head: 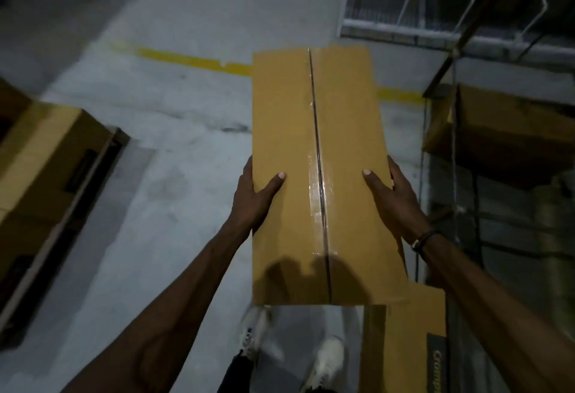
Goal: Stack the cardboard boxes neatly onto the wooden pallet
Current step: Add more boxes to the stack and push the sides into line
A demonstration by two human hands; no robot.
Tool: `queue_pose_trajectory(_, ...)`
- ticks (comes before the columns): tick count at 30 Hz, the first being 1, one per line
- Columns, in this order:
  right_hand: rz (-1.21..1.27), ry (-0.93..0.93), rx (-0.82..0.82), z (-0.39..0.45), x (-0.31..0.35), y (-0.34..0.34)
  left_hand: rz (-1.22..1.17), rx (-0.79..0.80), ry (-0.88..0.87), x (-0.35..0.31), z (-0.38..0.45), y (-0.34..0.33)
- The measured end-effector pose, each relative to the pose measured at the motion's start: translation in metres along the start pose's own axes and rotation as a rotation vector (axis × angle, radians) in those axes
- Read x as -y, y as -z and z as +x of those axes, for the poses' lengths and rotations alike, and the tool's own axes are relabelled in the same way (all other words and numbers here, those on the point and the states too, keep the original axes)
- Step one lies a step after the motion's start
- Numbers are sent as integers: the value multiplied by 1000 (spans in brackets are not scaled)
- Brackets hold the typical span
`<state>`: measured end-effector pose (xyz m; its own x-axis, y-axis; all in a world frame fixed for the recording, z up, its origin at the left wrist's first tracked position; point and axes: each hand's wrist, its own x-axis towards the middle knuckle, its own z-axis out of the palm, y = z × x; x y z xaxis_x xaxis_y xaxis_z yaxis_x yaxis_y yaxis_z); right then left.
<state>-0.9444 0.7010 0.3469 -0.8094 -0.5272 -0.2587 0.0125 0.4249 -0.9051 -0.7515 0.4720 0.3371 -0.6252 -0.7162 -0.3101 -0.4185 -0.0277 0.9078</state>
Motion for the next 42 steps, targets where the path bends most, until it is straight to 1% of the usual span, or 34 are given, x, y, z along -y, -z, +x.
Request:
queue_pose_trajectory(3, -6, 85, 45, -33, 75, -3, -48, -67, -35, -54, -49, 56)
queue_pose_trajectory(7, 22, 133, 123, -86, 155, -18, -98, -155, -56, -107, -124, 128)
queue_pose_trajectory(10, 58, 156, 184, -125, 204, -41, -113, -213, -36, -127, -181, 180)
queue_pose_trajectory(13, 74, 190, 266, -168, 244, -71, -115, -297, -36, -127, -237, 227)
queue_pose_trajectory(19, 41, 245, 461, -237, 290, -159, -165, -512, 27, -94, -336, 315)
queue_pose_trajectory(23, 1, 258, 606, -276, 312, -233, -237, -632, 71, -65, -393, 375)
queue_pose_trajectory(30, -47, 307, 810, -350, 338, -367, -362, -834, 80, -7, -484, 473)
queue_pose_trajectory(36, -91, 358, 995, -408, 365, -467, -418, -1019, 106, 29, -545, 539)
queue_pose_trajectory(42, -98, 398, 1113, -450, 393, -554, -450, -1151, 142, 56, -579, 603)
